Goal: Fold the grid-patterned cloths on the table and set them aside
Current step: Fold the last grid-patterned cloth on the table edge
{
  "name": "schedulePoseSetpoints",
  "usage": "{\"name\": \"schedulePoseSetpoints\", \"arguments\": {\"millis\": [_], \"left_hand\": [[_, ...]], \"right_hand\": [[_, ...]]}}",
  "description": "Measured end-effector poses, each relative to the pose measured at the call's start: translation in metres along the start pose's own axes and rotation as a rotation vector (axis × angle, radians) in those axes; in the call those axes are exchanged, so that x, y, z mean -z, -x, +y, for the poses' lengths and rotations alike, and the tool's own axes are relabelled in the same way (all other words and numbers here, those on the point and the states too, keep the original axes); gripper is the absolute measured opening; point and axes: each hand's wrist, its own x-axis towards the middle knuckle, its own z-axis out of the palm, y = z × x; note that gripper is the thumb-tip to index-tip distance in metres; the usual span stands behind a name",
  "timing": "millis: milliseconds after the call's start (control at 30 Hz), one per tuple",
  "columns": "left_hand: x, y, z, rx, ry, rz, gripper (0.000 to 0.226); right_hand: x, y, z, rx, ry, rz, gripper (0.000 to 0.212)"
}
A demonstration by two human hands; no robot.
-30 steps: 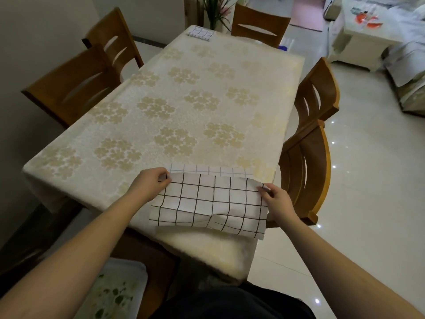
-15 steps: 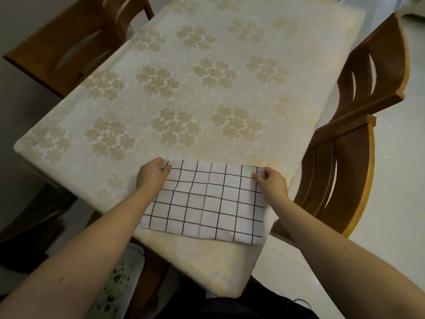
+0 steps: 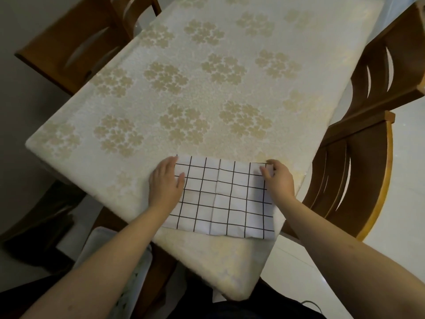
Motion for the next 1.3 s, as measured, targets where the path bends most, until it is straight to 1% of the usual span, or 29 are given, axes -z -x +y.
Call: {"name": "schedulePoseSetpoints", "arguments": {"millis": [33,67,133,167,233,300,367,433,500,567,800,867,933,1000,1133,1200,1300], "left_hand": [[-0.003,0.012,0.000,-0.106,-0.037,-0.058,0.053],[-0.006,0.025,0.001,-0.199,-0.076,-0.136,0.056],[-0.015,0.048,0.001,-0.331,-0.146,-0.287,0.061],[-0.020,0.058,0.002,-0.364,-0.177,-0.337,0.062],[-0.030,0.076,0.001,-0.353,-0.234,-0.385,0.065],[-0.034,0.087,0.001,-0.283,-0.274,-0.419,0.070],[-0.035,0.091,0.003,-0.224,-0.286,-0.446,0.069],[-0.033,0.091,0.005,-0.222,-0.324,-0.441,0.067],[-0.033,0.092,0.005,-0.193,-0.328,-0.466,0.067],[-0.032,0.097,0.003,-0.156,-0.318,-0.469,0.069],[-0.017,0.114,-0.025,-0.159,-0.300,-0.441,0.072],[-0.014,0.116,-0.031,-0.184,-0.295,-0.416,0.071],[-0.010,0.118,-0.034,-0.209,-0.281,-0.387,0.070],[-0.007,0.117,-0.037,-0.256,-0.269,-0.377,0.068],[-0.011,0.118,-0.034,-0.378,-0.308,-0.396,0.065],[-0.016,0.117,-0.028,-0.373,-0.314,-0.415,0.062],[-0.021,0.115,-0.022,-0.346,-0.321,-0.440,0.060]], "right_hand": [[-0.001,0.006,-0.002,-0.018,-0.057,0.047,0.045],[-0.003,0.013,-0.004,-0.021,-0.059,0.109,0.050],[-0.009,0.037,-0.008,0.035,0.068,0.206,0.055],[-0.015,0.052,-0.011,0.101,0.129,0.208,0.055],[-0.035,0.087,-0.017,0.268,0.208,0.122,0.055],[-0.067,0.120,-0.017,0.440,0.346,0.043,0.056],[-0.097,0.148,-0.013,0.528,0.484,-0.021,0.059],[-0.117,0.164,-0.005,0.561,0.572,-0.064,0.057],[-0.123,0.172,0.008,0.583,0.646,-0.089,0.054],[-0.117,0.175,0.024,0.560,0.711,-0.088,0.055],[-0.067,0.194,0.084,0.230,0.777,0.004,0.064],[-0.061,0.201,0.086,0.160,0.769,0.069,0.066],[-0.062,0.207,0.082,0.131,0.747,0.083,0.066],[-0.068,0.209,0.073,0.170,0.722,0.041,0.064],[-0.090,0.211,0.045,0.382,0.700,-0.120,0.066],[-0.101,0.211,0.034,0.464,0.706,-0.161,0.067],[-0.113,0.211,0.028,0.538,0.734,-0.195,0.067]]}}
